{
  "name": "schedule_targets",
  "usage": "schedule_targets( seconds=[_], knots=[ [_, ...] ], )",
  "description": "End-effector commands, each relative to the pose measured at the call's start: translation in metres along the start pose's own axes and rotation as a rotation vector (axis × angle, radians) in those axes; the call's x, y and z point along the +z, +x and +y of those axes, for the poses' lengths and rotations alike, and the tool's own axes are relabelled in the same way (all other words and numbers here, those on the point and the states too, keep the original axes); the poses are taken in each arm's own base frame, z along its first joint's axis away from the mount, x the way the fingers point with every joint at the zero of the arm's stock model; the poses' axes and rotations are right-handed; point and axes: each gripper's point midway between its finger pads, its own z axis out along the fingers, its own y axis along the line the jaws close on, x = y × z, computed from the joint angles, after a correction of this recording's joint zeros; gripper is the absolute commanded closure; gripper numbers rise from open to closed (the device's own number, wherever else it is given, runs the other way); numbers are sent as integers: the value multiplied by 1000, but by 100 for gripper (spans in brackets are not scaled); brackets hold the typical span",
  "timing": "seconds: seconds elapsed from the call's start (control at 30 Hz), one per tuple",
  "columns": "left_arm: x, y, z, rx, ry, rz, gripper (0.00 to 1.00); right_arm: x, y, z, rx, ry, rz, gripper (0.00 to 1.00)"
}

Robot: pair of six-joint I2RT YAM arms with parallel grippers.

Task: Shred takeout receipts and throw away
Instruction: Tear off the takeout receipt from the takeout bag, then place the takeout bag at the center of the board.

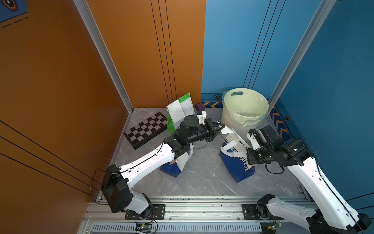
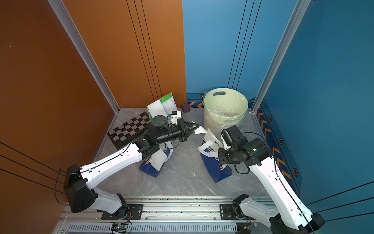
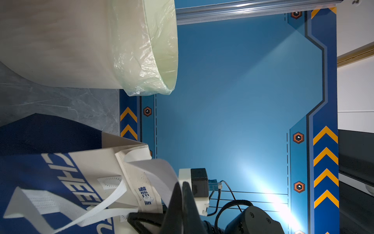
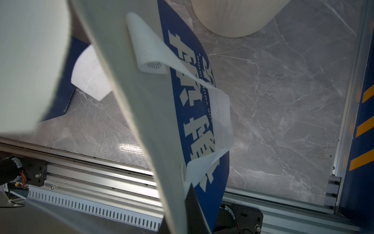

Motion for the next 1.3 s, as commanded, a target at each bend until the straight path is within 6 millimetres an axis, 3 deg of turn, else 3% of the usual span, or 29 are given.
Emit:
schedule_targets(
  seconds=[0.0,0.4,0.63,0.9,1.07,1.27],
  knots=[
    [-22,-13,-42,49,94,-36,100,0,6,-11,-9,48,0,100],
    [-30,-25,-52,87,112,-36,100,1,10,-22,40,106,4,100],
    [-35,-21,-59,231,131,-2,100,-10,8,-70,297,256,-59,100],
    [-44,-21,-62,437,149,22,100,-22,-13,-119,505,349,-170,100],
    [-46,-28,-59,484,146,30,100,-15,-24,-137,544,369,-198,100],
    [-51,-33,-59,535,158,54,100,0,-21,-146,572,363,-175,100]
  ],
)
